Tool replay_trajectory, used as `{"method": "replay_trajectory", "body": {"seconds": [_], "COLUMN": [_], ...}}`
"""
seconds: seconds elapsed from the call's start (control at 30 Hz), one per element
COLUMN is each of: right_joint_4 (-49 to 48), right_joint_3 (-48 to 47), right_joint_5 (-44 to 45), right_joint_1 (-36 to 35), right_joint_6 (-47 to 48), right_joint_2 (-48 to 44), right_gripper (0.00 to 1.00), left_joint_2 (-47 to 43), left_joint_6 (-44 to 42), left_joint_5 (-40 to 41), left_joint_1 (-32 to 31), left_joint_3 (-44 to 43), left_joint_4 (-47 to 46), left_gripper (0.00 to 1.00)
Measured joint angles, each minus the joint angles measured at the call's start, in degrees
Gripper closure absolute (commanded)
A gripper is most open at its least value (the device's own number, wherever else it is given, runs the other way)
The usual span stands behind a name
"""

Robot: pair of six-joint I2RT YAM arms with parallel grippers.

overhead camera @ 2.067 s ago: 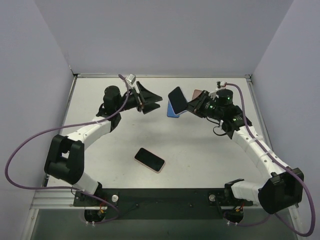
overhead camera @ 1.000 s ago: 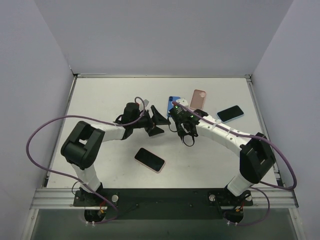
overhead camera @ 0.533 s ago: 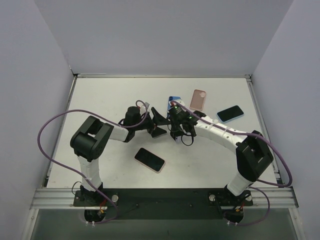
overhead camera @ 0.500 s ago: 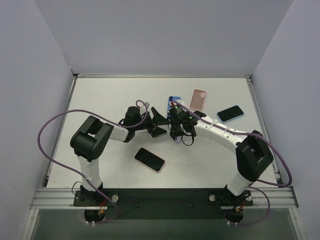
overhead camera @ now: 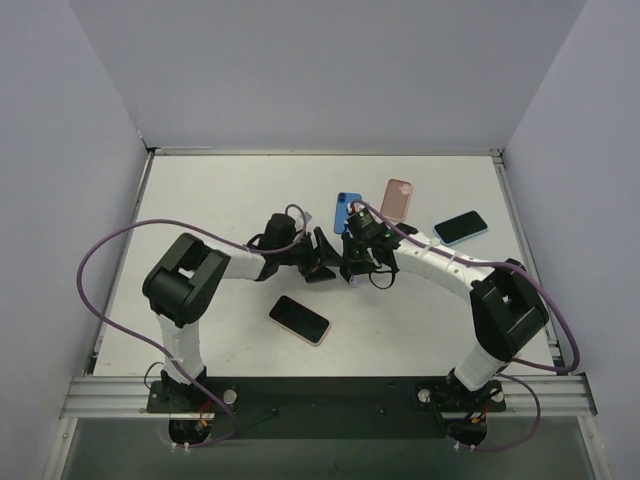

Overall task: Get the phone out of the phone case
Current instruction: Remove the phone case from the phone.

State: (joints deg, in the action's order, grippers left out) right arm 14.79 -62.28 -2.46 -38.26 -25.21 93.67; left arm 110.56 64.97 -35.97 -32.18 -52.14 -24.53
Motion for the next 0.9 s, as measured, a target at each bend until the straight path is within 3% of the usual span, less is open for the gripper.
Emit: {"method": "replay_trajectory", "body": {"seconds": [0.4, 0.73, 0.83, 0.87, 0.9], "right_joint_4": [-0.8, -1.7, -1.7, -1.9, -2.1], "right_joint_3": [0.7, 1.6, 1.9, 2.1, 2.2], "right_joint_5": [-1.5, -3.4, -4.3, -4.5, -4.7], "right_joint_1": [0.3, 1.2, 2.0, 2.2, 2.3], "right_joint_6": [-0.4, -0.7, -0.9, -0.9, -1.0], "right_joint_2": [0.0, -0.5, -1.0, -1.2, -1.3], "right_gripper": [1.0, 1.0, 1.0, 1.0, 1.0], "left_joint_2": [-2.3, -1.8, -1.7, -1.6, -1.4], "left_joint_6": [-10.0, -13.2, -13.6, -13.7, -13.8], "left_joint_5": [8.9, 13.7, 14.6, 14.5, 14.6], "left_joint_1": [-3.3, -5.5, -6.1, -6.2, -6.3], "left_joint_3": [-9.6, -14.0, -15.0, -15.3, -15.6], "left_joint_4": [20.4, 26.9, 27.6, 27.6, 27.7], "left_gripper": [0.48, 0.62, 0.78, 0.93, 1.0]}}
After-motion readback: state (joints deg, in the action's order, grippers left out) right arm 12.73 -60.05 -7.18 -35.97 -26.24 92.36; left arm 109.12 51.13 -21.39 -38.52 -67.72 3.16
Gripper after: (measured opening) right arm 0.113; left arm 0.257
